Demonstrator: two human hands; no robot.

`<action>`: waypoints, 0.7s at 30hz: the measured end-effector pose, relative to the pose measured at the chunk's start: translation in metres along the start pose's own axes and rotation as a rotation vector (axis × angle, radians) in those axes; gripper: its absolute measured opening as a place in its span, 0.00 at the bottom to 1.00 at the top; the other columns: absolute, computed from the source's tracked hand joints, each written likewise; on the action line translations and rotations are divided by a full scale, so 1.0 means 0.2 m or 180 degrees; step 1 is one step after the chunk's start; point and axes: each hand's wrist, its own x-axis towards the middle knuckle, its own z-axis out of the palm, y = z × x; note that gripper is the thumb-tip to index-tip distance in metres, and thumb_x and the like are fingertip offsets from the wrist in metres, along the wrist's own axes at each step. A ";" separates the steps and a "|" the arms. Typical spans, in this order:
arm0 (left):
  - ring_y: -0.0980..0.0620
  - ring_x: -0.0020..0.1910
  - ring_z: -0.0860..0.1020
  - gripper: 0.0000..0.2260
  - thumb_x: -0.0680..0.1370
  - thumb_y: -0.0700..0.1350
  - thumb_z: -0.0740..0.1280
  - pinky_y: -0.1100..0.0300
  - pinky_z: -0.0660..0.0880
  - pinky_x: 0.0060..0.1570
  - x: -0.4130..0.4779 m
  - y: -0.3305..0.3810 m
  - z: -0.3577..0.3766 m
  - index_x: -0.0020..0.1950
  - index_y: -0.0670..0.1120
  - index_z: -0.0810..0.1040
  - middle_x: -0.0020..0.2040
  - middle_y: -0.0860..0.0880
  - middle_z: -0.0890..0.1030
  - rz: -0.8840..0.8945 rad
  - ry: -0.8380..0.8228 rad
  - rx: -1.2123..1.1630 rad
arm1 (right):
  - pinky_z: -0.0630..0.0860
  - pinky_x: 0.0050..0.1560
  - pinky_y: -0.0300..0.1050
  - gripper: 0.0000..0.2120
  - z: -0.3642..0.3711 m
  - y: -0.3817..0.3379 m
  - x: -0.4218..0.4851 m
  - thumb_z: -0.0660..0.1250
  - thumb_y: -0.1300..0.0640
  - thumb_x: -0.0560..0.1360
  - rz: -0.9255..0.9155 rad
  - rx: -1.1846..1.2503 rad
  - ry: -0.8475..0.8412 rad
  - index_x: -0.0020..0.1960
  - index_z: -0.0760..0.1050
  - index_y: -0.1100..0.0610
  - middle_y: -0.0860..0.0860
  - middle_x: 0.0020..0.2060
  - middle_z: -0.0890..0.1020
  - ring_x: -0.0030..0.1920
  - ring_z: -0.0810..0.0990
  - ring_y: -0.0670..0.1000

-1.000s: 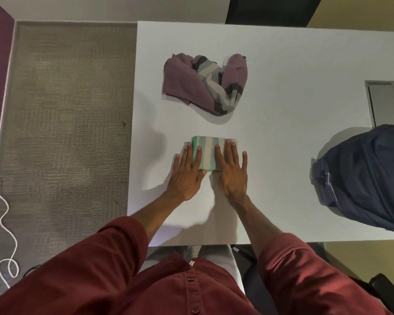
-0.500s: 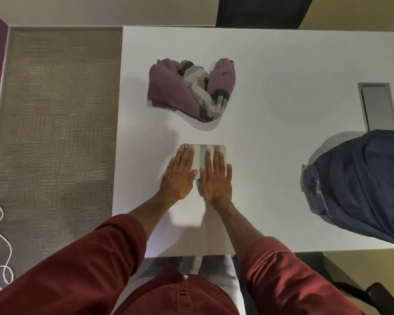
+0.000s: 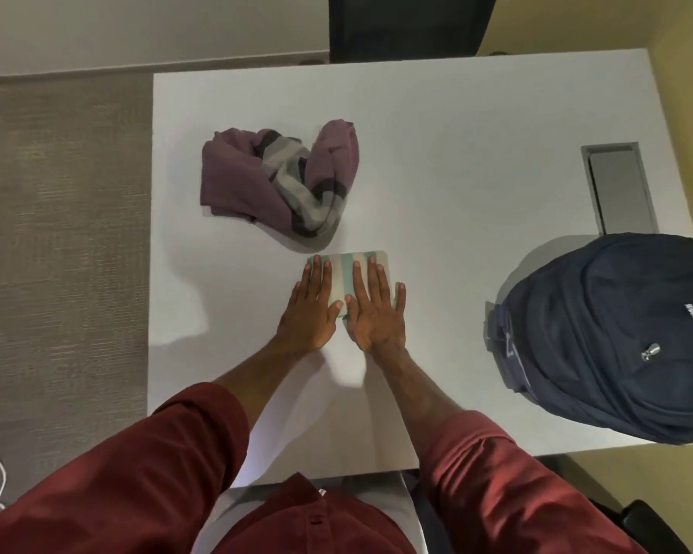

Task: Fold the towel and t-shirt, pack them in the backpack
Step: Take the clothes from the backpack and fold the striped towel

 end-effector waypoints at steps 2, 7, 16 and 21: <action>0.43 0.87 0.41 0.37 0.89 0.56 0.57 0.43 0.48 0.84 0.07 0.06 0.00 0.87 0.43 0.39 0.88 0.44 0.39 0.0070 0.0043 0.0041 | 0.48 0.84 0.68 0.30 -0.03 0.07 0.04 0.44 0.43 0.90 0.0048 0.0008 0.0000 0.89 0.40 0.46 0.50 0.88 0.43 0.88 0.45 0.52; 0.43 0.87 0.40 0.35 0.89 0.56 0.55 0.44 0.45 0.83 0.24 0.22 0.00 0.87 0.43 0.39 0.88 0.44 0.38 0.0163 0.0136 0.0026 | 0.47 0.84 0.67 0.30 -0.11 0.25 0.16 0.38 0.41 0.88 0.0086 0.0010 0.0077 0.89 0.44 0.47 0.50 0.88 0.45 0.88 0.47 0.52; 0.46 0.86 0.35 0.35 0.89 0.59 0.51 0.45 0.39 0.84 0.64 0.50 -0.05 0.87 0.46 0.35 0.87 0.48 0.34 0.0297 0.0105 -0.0100 | 0.47 0.84 0.68 0.30 -0.23 0.58 0.45 0.43 0.43 0.89 0.0237 -0.0031 0.0054 0.89 0.39 0.47 0.49 0.88 0.41 0.88 0.43 0.51; 0.46 0.86 0.34 0.36 0.88 0.61 0.49 0.45 0.38 0.84 0.83 0.66 -0.05 0.87 0.47 0.34 0.87 0.48 0.33 0.0347 0.0117 -0.0182 | 0.46 0.84 0.68 0.30 -0.32 0.76 0.59 0.44 0.44 0.89 0.0297 -0.0006 0.0028 0.88 0.37 0.47 0.49 0.88 0.40 0.87 0.41 0.50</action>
